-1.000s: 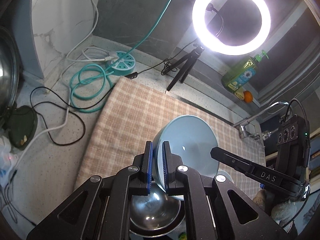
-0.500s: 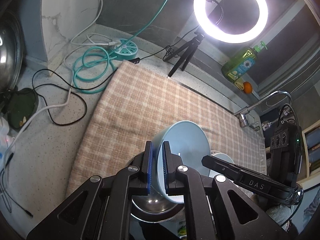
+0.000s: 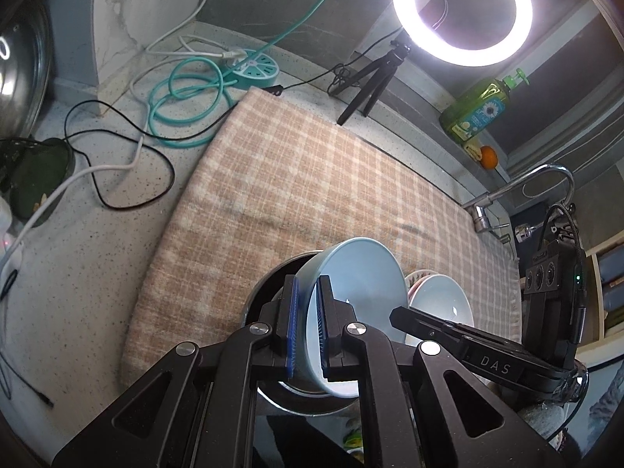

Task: Organize plates and bowls
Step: 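Lower the white bowl into the steel bowl with both grippers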

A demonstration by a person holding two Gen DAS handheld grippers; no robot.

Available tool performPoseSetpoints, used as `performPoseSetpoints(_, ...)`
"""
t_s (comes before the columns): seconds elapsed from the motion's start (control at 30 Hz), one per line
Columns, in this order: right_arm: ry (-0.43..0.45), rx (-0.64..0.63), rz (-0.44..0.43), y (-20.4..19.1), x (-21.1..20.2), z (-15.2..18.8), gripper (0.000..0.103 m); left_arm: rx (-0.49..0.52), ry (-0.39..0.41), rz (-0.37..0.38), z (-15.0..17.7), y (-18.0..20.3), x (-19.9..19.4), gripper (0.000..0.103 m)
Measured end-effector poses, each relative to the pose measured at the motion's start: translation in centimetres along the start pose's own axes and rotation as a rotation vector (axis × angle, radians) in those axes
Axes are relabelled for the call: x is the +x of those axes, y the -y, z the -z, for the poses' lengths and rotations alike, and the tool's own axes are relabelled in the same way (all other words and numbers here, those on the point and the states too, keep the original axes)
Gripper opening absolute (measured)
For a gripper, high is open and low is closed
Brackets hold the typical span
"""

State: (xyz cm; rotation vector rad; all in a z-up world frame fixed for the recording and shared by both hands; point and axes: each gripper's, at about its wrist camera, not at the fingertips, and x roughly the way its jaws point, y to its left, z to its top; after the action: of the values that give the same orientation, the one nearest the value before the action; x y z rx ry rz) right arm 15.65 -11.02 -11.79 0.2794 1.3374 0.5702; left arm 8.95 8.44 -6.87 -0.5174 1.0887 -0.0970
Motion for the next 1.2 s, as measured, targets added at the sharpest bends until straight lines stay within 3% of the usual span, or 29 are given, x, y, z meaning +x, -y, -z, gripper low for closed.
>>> performPoseSetpoints(1.2, -0.025, -0.002, 0.029, 0.4, 1.3, 1.0, 0.008, -0.035, -0.086, 0.005, 2.0, -2.3, 2.6, 0.007)
